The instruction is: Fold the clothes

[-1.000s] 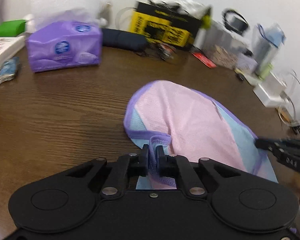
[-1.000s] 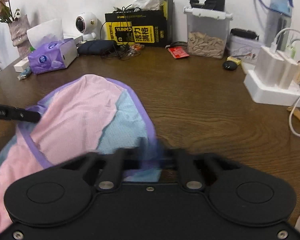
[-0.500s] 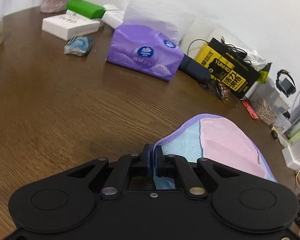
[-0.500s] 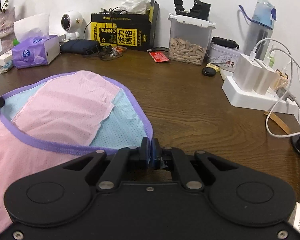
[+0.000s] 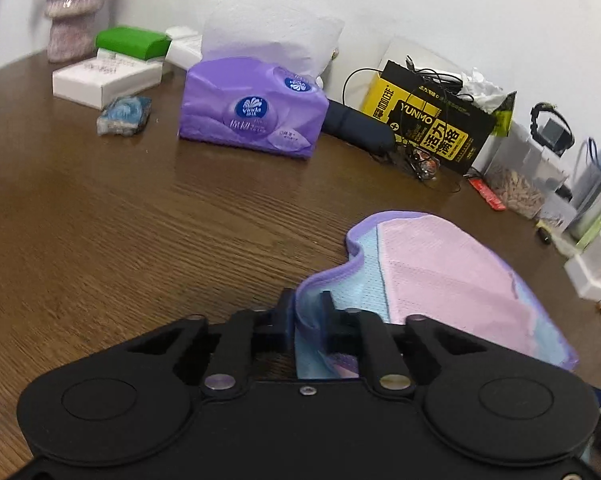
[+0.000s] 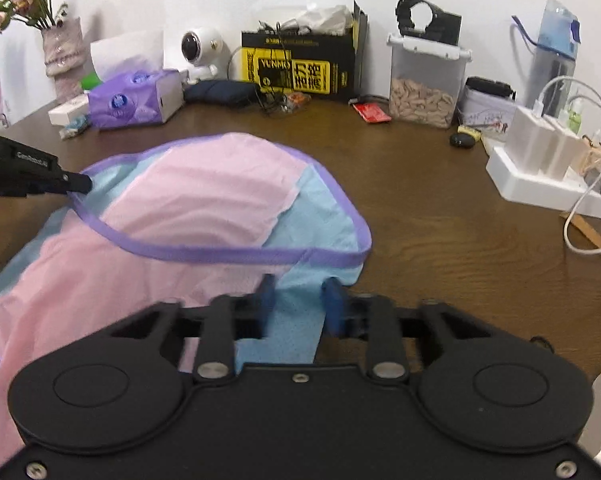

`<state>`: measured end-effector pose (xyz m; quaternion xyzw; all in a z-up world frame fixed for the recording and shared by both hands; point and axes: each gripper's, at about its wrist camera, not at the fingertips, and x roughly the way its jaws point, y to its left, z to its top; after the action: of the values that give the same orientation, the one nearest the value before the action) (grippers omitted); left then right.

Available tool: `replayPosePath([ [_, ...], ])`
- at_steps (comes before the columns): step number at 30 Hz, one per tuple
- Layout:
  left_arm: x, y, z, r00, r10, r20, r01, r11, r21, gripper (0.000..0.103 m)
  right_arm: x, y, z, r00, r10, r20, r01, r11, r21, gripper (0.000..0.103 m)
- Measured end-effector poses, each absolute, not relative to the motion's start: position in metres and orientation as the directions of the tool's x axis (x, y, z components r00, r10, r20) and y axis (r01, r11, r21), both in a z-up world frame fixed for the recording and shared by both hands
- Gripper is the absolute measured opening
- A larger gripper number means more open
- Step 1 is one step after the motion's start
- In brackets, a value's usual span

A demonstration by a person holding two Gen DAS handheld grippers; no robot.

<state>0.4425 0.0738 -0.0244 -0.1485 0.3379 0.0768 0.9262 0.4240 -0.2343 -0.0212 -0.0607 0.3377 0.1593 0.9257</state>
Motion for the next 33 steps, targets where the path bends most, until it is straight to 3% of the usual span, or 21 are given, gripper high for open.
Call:
replayPosePath([
  [3,0.436,0.077,-0.018,0.761,0.037,-0.648,-0.253,0.937,-0.243,0.010,0.420,-0.240,-0.021,0.736,0.235,-0.635,-0.299,0.954,0.006,0.006],
  [4,0.430,0.078,-0.013,0.767,0.029,-0.641,-0.249,0.934,-0.256,0.018,0.414,-0.242,-0.018,0.742,0.234,-0.629,-0.293,0.956,0.011,0.009],
  [7,0.396,0.077,0.007,0.797,-0.018,-0.603,-0.179,0.948,-0.264,0.048,0.384,-0.249,-0.005,0.763,0.256,-0.594,-0.317,0.948,0.001,0.033],
  [10,0.350,0.067,0.019,0.817,-0.078,-0.572,-0.067,0.971,-0.228,0.059,0.349,-0.255,0.001,0.758,0.291,-0.584,-0.357,0.934,0.002,0.046],
  [12,0.315,0.052,0.016,0.811,-0.114,-0.574,0.017,0.985,-0.172,0.059,0.326,-0.257,-0.001,0.740,0.316,-0.594,-0.385,0.923,0.011,0.051],
  [16,0.275,0.040,-0.003,0.770,-0.148,-0.621,0.057,0.985,-0.163,0.059,0.290,-0.253,-0.017,0.710,0.308,-0.633,-0.397,0.918,0.001,0.051],
  [18,0.269,0.042,-0.010,0.752,-0.165,-0.638,0.059,0.981,-0.184,0.059,0.285,-0.252,-0.021,0.706,0.308,-0.638,-0.394,0.919,0.009,0.045],
  [19,0.266,0.043,-0.013,0.747,-0.168,-0.643,0.064,0.981,-0.182,0.057,0.282,-0.251,-0.022,0.708,0.305,-0.637,-0.388,0.921,0.010,0.036],
  [20,0.263,0.043,-0.016,0.742,-0.171,-0.648,0.068,0.981,-0.180,0.054,0.279,-0.251,-0.022,0.712,0.300,-0.635,-0.383,0.924,0.007,0.022],
  [22,0.259,0.045,-0.021,0.741,-0.140,-0.657,0.053,0.987,-0.151,0.009,0.274,-0.250,-0.023,0.727,0.275,-0.630,-0.363,0.932,-0.012,0.008],
  [24,0.255,0.048,-0.025,0.751,-0.078,-0.655,0.012,0.994,-0.104,0.007,0.270,-0.252,-0.024,0.742,0.240,-0.626,-0.330,0.943,-0.030,0.007],
  [28,0.248,0.049,-0.024,0.757,-0.032,-0.653,-0.032,0.996,-0.086,0.008,0.260,-0.256,-0.023,0.757,0.206,-0.620,-0.296,0.954,-0.044,0.008],
  [29,0.245,0.049,-0.023,0.762,-0.025,-0.647,-0.050,0.994,-0.098,0.008,0.256,-0.256,-0.023,0.758,0.207,-0.618,-0.297,0.954,-0.045,0.015],
  [30,0.243,0.050,-0.023,0.760,-0.031,-0.649,-0.049,0.993,-0.105,0.014,0.249,-0.254,-0.021,0.760,0.210,-0.615,-0.301,0.952,-0.047,0.021],
  [31,0.241,0.050,-0.022,0.757,-0.038,-0.653,-0.045,0.993,-0.110,0.028,0.245,-0.254,-0.020,0.761,0.216,-0.612,-0.310,0.949,-0.049,0.032],
  [33,0.236,0.048,-0.022,0.758,-0.060,-0.650,-0.026,0.992,-0.121,0.047,0.235,-0.252,-0.017,0.759,0.232,-0.608,-0.330,0.942,-0.053,0.037],
])
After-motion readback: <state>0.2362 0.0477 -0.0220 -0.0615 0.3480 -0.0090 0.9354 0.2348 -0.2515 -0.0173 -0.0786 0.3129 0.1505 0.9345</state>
